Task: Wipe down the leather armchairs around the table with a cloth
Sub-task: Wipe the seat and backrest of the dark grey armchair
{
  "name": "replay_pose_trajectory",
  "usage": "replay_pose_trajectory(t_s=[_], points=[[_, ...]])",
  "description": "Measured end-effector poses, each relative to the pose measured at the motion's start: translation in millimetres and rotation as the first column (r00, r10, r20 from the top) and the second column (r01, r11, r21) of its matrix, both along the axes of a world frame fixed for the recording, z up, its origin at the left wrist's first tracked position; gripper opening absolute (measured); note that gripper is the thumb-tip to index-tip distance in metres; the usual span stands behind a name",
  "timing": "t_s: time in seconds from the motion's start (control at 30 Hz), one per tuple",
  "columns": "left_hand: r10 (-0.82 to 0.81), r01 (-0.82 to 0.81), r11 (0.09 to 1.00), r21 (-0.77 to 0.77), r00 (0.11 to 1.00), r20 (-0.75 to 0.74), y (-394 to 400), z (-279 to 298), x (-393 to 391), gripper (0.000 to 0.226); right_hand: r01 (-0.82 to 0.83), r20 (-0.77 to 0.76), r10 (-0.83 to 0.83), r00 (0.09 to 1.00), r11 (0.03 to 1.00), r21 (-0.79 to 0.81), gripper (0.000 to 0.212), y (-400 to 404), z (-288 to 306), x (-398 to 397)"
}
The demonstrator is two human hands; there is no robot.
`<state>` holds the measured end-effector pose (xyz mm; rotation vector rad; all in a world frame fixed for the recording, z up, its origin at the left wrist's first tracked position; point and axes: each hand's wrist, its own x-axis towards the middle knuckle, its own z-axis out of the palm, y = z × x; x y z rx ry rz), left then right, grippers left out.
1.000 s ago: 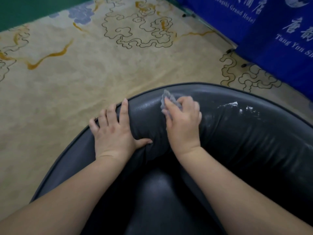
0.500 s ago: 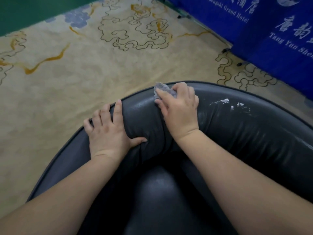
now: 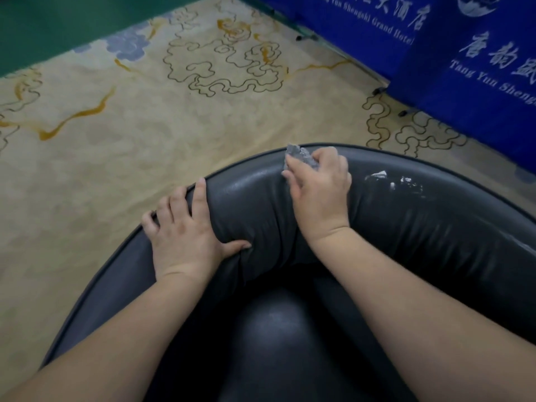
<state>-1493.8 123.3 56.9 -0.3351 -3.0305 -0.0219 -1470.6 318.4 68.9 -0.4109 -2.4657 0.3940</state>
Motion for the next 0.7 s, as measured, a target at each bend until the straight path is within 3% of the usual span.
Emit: replay_pose_trajectory(t_s=[0.1,0.23,0.37,0.57,0.63,0.67,0.7], points=[[0.004,-0.004,1.0,-0.003,1.0,0.003,1,0,1,0.134,-0.048,0.024,0.046,0.999,0.997,0.066,0.025,32,-1,12],[0.003,-0.003,1.0,0.0,1.0,0.0,0,0,1,0.135,0.075,0.053,-0.075,0.996,0.997,-0.012,0.018,64,-2,41],[0.013,-0.012,1.0,-0.021,0.999,0.033,2,5,2,0.136,0.079,0.167,-0.033,0.985,0.958,-0.275,0.023,63,10,44],[0.052,-0.021,0.987,-0.157,0.979,0.197,13,35,9,0.132,-0.06,0.076,0.141,0.987,0.765,-0.641,0.021,33,29,80],[-0.111,0.115,0.993,-0.028,0.986,0.125,26,47,30,0.105,-0.041,0.083,0.145,0.986,0.693,-0.72,0.017,26,37,94],[-0.229,0.214,0.963,0.162,0.97,0.077,35,51,47,0.088,-0.031,0.081,0.141,0.987,0.653,-0.757,0.016,23,40,102],[-0.332,0.275,0.876,0.397,0.94,0.082,45,56,68,0.076,-0.029,0.073,0.14,0.988,0.616,-0.787,0.016,21,42,109]])
